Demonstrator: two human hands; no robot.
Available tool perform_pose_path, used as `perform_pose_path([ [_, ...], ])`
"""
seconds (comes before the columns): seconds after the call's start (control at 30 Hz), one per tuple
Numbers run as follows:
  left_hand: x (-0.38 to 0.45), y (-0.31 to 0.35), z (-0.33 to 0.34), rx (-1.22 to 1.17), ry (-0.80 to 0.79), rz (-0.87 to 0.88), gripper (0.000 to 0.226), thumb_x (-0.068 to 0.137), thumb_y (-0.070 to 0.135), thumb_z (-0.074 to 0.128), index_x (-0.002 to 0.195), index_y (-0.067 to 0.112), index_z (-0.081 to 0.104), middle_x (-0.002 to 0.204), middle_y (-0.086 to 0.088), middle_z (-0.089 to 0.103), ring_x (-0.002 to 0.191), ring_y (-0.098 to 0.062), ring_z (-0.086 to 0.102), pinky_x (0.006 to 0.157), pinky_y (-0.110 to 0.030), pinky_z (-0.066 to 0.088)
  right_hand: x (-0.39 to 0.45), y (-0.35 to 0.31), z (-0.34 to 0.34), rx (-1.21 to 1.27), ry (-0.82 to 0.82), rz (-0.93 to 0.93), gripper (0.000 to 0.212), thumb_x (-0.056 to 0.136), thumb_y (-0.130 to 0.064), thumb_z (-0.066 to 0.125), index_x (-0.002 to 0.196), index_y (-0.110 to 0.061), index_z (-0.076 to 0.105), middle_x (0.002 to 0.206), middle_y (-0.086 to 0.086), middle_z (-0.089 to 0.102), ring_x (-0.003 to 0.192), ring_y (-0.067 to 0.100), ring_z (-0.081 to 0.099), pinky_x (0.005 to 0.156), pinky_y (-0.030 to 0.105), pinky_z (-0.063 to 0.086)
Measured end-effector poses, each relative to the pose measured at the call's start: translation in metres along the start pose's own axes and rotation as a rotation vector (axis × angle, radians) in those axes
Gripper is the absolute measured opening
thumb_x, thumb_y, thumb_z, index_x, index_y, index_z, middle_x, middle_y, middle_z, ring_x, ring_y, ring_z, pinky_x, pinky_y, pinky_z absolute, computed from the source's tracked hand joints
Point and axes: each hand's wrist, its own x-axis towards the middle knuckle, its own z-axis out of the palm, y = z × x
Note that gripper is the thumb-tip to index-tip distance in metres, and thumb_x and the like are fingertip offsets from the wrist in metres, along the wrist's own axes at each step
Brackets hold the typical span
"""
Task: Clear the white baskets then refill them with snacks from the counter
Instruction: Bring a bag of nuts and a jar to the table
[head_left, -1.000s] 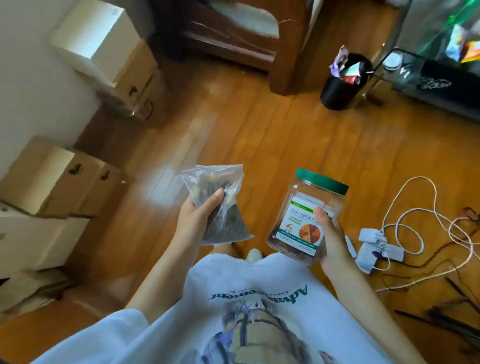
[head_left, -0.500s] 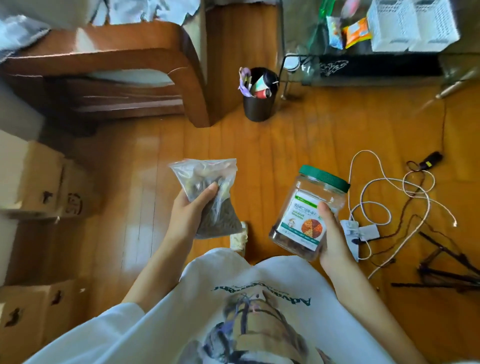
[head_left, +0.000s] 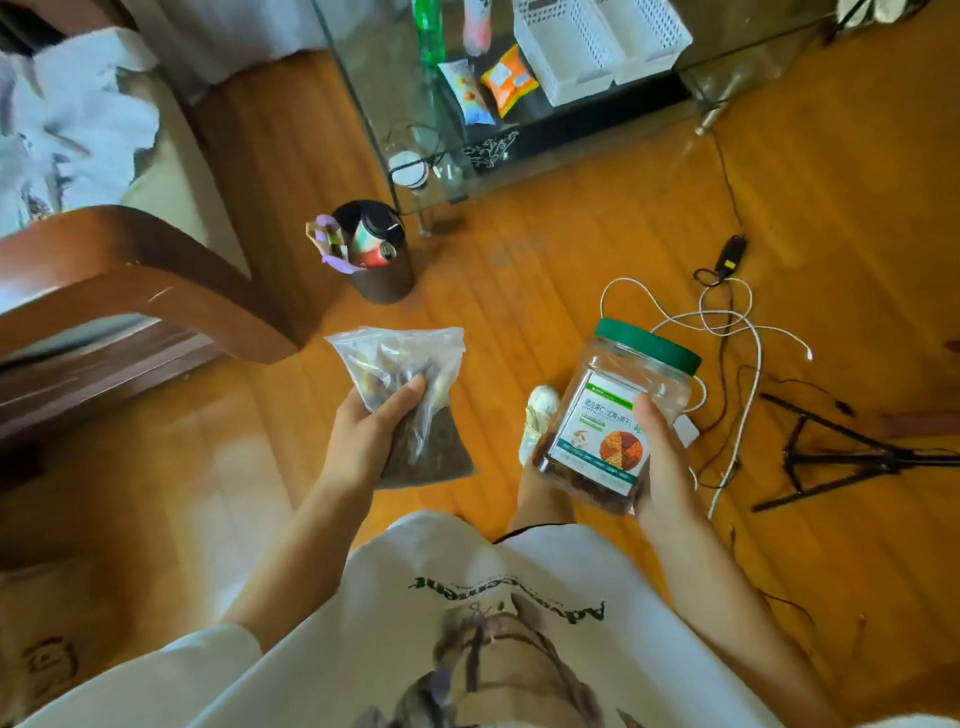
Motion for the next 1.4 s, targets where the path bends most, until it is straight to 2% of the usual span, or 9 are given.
perform_pose_path([
  [0.4, 0.112, 0.108, 0.179, 0.037, -0.072, 0.021, 0.007, 0.083, 0.028, 0.066, 0.089, 0.026, 0.066, 0.085, 0.003, 0.073, 0.080, -0.015, 0.070, 0.076, -0.031, 0.054, 0.134, -0.155, -0.047, 0.024, 0.004, -0.108, 0.068, 0.070, -0.053, 0.060, 0.131, -0.025, 0.047, 0.109, 0.000, 0.070, 0.097, 0.017, 0.069, 0.069, 0.030, 0.057],
  [0.5, 0.132, 0.123, 0.208, 0.026, -0.081, 0.024, 0.008, 0.083, 0.028, 0.066, 0.091, 0.026, 0.067, 0.086, 0.002, 0.074, 0.081, -0.016, 0.071, 0.074, -0.029, 0.054, 0.161, -0.187, -0.052, 0.045, 0.000, -0.118, 0.057, 0.074, -0.048, 0.058, 0.125, -0.024, 0.052, 0.111, 0.004, 0.069, 0.102, 0.021, 0.067, 0.078, 0.038, 0.054],
  [0.63, 0.160, 0.140, 0.232, 0.008, -0.055, -0.037, 0.010, 0.083, 0.028, 0.066, 0.093, 0.024, 0.066, 0.078, 0.006, 0.075, 0.074, -0.011, 0.072, 0.063, -0.022, 0.054, 0.198, -0.219, -0.055, 0.033, -0.005, -0.094, 0.067, 0.069, -0.053, 0.063, 0.127, -0.020, 0.051, 0.114, 0.007, 0.068, 0.104, 0.024, 0.066, 0.080, 0.039, 0.054],
  [0.73, 0.190, 0.154, 0.245, 0.006, -0.008, -0.078, 0.009, 0.084, 0.027, 0.065, 0.092, 0.024, 0.066, 0.085, 0.001, 0.073, 0.079, -0.017, 0.070, 0.073, -0.030, 0.055, 0.229, -0.243, -0.050, 0.001, -0.015, -0.081, 0.076, 0.062, -0.059, 0.067, 0.126, -0.021, 0.051, 0.112, 0.005, 0.070, 0.102, 0.022, 0.067, 0.081, 0.039, 0.054],
  [0.9, 0.257, 0.191, 0.264, -0.009, 0.042, -0.087, 0.008, 0.082, 0.028, 0.066, 0.090, 0.025, 0.066, 0.091, -0.001, 0.072, 0.089, -0.022, 0.068, 0.085, -0.038, 0.053, 0.290, -0.291, -0.033, 0.000, -0.049, -0.084, 0.058, 0.072, -0.052, 0.063, 0.122, -0.026, 0.053, 0.115, 0.005, 0.068, 0.103, 0.021, 0.067, 0.084, 0.041, 0.054],
  [1.0, 0.301, 0.221, 0.274, -0.016, 0.058, -0.096, 0.017, 0.080, 0.031, 0.068, 0.095, 0.023, 0.066, 0.094, -0.004, 0.072, 0.095, -0.026, 0.067, 0.092, -0.042, 0.052, 0.330, -0.325, -0.018, -0.014, -0.046, -0.073, 0.067, 0.066, -0.057, 0.066, 0.125, -0.028, 0.051, 0.113, 0.002, 0.069, 0.103, 0.020, 0.067, 0.079, 0.038, 0.055],
  [1.17, 0.370, 0.280, 0.298, -0.006, 0.034, -0.088, 0.041, 0.079, 0.037, 0.069, 0.113, 0.014, 0.063, 0.104, -0.012, 0.070, 0.099, -0.030, 0.066, 0.097, -0.050, 0.048, 0.394, -0.385, 0.011, -0.005, -0.062, -0.099, 0.053, 0.071, -0.054, 0.064, 0.118, -0.031, 0.056, 0.110, -0.001, 0.071, 0.101, 0.021, 0.068, 0.073, 0.034, 0.057],
  [1.3, 0.413, 0.319, 0.316, -0.038, -0.008, -0.093, 0.025, 0.080, 0.036, 0.067, 0.101, 0.023, 0.064, 0.107, -0.015, 0.068, 0.102, -0.035, 0.064, 0.097, -0.055, 0.047, 0.435, -0.423, 0.034, -0.006, -0.061, -0.107, 0.081, 0.058, -0.064, 0.070, 0.126, -0.026, 0.052, 0.111, 0.001, 0.070, 0.102, 0.021, 0.067, 0.074, 0.036, 0.057],
  [1.4, 0.439, 0.337, 0.326, -0.061, -0.001, -0.116, 0.023, 0.079, 0.036, 0.068, 0.099, 0.024, 0.063, 0.103, -0.016, 0.068, 0.102, -0.038, 0.064, 0.095, -0.059, 0.046, 0.464, -0.447, 0.047, -0.024, -0.079, -0.119, 0.071, 0.059, -0.066, 0.068, 0.121, -0.032, 0.055, 0.109, -0.002, 0.071, 0.101, 0.019, 0.068, 0.070, 0.032, 0.057],
])
